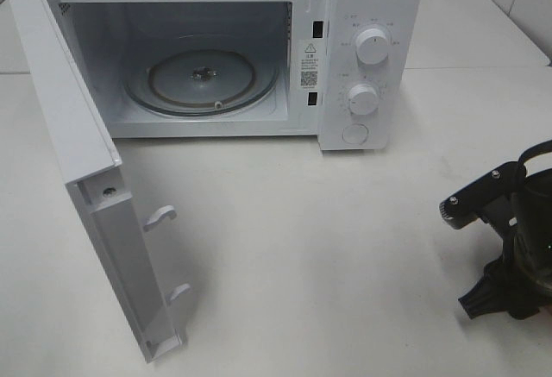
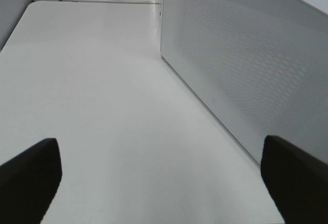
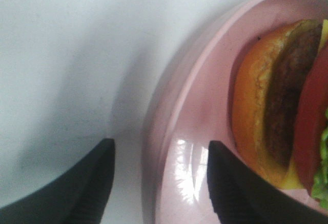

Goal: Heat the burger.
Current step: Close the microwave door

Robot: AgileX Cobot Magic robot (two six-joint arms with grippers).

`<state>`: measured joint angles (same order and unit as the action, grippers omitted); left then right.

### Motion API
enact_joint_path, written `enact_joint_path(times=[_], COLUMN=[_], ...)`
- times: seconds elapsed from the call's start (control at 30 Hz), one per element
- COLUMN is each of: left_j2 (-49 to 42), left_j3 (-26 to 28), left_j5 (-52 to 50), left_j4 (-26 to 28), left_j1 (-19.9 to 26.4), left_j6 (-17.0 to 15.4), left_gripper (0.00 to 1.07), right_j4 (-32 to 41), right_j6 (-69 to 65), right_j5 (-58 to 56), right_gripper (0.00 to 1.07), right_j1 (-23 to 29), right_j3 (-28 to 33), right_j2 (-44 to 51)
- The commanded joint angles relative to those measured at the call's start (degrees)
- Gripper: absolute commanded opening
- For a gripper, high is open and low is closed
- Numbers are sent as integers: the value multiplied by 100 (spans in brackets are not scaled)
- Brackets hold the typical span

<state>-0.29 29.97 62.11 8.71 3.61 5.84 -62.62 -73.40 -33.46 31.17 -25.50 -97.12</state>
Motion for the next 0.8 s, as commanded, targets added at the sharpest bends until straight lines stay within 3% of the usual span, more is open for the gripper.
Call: enact_joint_path(times=[0.03,0.2,0.4,0.47,0.53,0.63,0.8], left_j2=[-97,-97,-97,-97,-97,-97,-97], left_j3=[-17,-17,-17,-17,-17,-17,-17], left_j5=[-46,-46,-46,-46,-46,-46,-46], left_j4=[6,6,6,6,6,6,6], left_j1=[-23,-23,-23,-23,-23,-23,-23], left_j6=[-40,-40,-40,-40,-40,-40,-40], left_gripper=[98,98,98,98,98,98,98], right_j4=[424,1387,3203,3386,4022,4481,4566], right_j6=[699,1931,4475,4767,5386,5827,5987], right_j5=[-69,-17,103,80,-80,-447,-1077], right_gripper=[61,62,81,82,83,81,80], right_j1=[-23,-23,-23,-23,-23,-23,-23], right_j3=[-149,-390,-561,-561,-567,-625,-922], right_j2=[344,1054,1891,1994,2252,2630,2997])
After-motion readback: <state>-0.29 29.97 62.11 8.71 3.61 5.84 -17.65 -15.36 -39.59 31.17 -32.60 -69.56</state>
